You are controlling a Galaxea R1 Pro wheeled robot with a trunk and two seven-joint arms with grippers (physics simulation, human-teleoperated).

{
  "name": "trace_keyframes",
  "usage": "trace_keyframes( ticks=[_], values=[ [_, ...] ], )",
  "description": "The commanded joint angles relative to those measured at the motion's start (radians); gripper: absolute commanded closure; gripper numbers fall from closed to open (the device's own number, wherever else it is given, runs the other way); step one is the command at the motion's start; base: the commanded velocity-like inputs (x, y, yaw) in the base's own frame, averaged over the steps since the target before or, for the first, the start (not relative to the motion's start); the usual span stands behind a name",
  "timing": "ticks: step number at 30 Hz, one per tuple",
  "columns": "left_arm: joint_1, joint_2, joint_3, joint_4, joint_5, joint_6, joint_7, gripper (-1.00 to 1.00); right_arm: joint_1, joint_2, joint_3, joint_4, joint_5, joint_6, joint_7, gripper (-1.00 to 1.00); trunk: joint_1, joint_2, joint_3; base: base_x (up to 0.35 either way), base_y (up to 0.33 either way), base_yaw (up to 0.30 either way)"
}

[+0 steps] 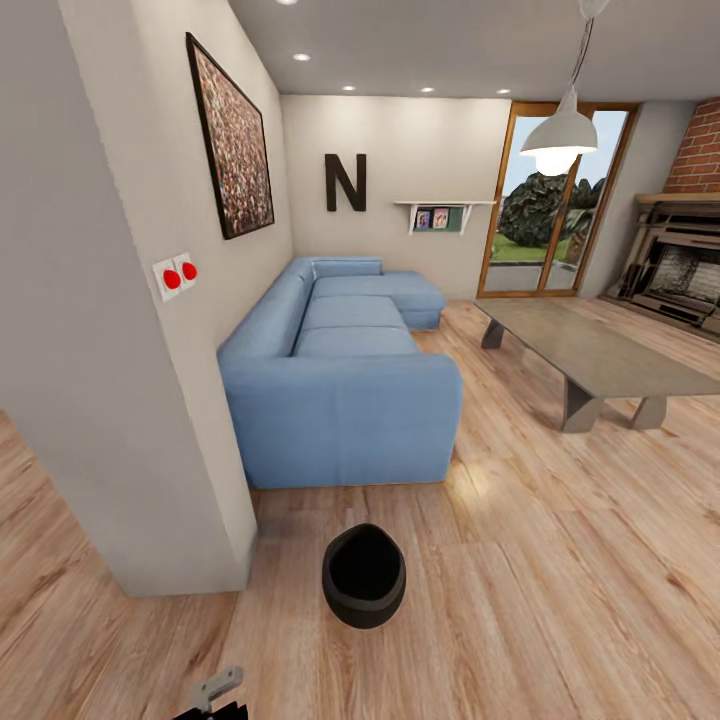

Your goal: Place each of the two pumpkins and all three candles from the living room inside a cabinet in the living room (use any cabinet), then make sure every cabinet is closed, and position the cauldron so it is next to a table in the living room.

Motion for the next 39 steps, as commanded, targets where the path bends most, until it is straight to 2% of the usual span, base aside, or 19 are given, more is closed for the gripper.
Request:
trace_keyframes(
  ticks=[1,13,17,22,26,29,31,33,36,39],
  values=[
    [-0.001,0.0,-0.008,0.001,0.006,0.001,0.002,-1.0,-0.001,0.0,0.009,0.002,-0.01,0.002,0.005,-1.0,0.0,0.0,-0.001,0.0,0.0,0.0],
    [-0.002,-0.003,-0.005,-0.003,0.008,0.009,0.0,-1.0,-0.001,-0.001,0.012,-0.003,-0.005,0.003,0.006,-1.0,0.0,0.0,-0.001,0.0,0.0,0.0],
    [-0.002,-0.03,-0.007,-0.012,0.005,0.011,0.001,-1.0,-0.002,-0.004,0.009,-0.006,-0.003,0.006,0.006,-1.0,0.0,0.0,-0.001,0.0,0.0,0.0],
    [-0.002,-0.039,-0.009,-0.043,0.003,0.022,-0.003,-1.0,-0.003,-0.006,0.008,-0.007,-0.004,0.007,0.004,-1.0,0.0,0.0,-0.001,0.0,0.0,0.0],
    [-0.002,-0.042,-0.01,-0.095,0.001,0.11,0.002,-1.0,-0.007,-0.006,0.008,-0.008,-0.004,0.011,0.004,-1.0,0.0,0.0,-0.001,0.0,0.0,0.0],
    [-0.003,-0.042,-0.011,-0.164,-0.002,0.232,0.007,-1.0,-0.022,-0.006,0.007,-0.033,-0.004,0.019,0.003,-1.0,0.0,0.0,-0.001,0.0,0.0,0.0],
    [-0.003,-0.042,-0.011,-0.188,-0.005,0.26,0.009,-1.0,-0.03,-0.006,0.007,-0.048,-0.004,0.029,0.003,-1.0,0.0,0.0,-0.001,0.0,0.0,0.0],
    [-0.004,-0.04,-0.011,-0.215,-0.011,0.293,0.01,-1.0,-0.053,-0.006,0.006,-0.071,-0.005,0.077,-0.015,-1.0,0.0,0.0,-0.001,0.0,0.0,0.0],
    [-0.004,-0.038,-0.011,-0.223,-0.014,0.325,0.011,-1.0,-0.088,-0.004,0.006,-0.101,-0.006,0.159,-0.082,-1.0,0.0,0.0,-0.001,0.0,0.0,0.0],
    [-0.006,-0.037,-0.01,-0.225,-0.015,0.352,0.011,-1.0,-0.107,-0.001,0.006,-0.141,-0.007,0.21,-0.119,-1.0,0.0,0.0,-0.001,0.0,0.0,0.0]
  ],
)
